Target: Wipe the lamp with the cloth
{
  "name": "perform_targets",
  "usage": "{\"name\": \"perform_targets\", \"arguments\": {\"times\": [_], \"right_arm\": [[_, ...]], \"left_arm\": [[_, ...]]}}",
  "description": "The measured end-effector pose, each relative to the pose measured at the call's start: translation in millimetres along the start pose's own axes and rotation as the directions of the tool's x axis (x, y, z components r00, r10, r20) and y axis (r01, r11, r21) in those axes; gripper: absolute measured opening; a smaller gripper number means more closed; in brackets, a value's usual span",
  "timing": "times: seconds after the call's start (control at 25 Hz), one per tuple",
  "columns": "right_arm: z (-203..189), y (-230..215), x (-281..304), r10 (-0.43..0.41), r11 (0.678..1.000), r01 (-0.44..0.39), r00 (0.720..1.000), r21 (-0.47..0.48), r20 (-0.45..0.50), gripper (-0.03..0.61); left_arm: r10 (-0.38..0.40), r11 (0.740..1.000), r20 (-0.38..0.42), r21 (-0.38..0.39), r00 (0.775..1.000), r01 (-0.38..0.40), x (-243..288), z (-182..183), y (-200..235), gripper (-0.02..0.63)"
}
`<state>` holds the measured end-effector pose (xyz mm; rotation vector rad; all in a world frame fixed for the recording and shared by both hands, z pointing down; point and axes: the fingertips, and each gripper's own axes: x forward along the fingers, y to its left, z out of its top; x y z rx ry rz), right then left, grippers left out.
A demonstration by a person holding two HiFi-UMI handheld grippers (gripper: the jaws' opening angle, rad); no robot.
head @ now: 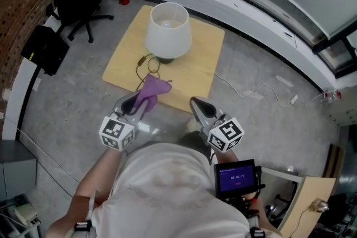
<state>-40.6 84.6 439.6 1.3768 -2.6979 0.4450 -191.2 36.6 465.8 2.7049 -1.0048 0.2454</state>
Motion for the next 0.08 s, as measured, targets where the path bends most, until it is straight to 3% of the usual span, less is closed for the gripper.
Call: {"name": "perform_targets", "arguments": {"times": [0.08], "right_arm": [[1.0,7.2,4.5,0.002,1.000,-0.002,1.000,-0.007,0.004,0.014]], "left_arm": [[0.004,1.000,-0.005,0.002,1.000,-0.004,-5.5,-4.1,5.0,0.095]]}}
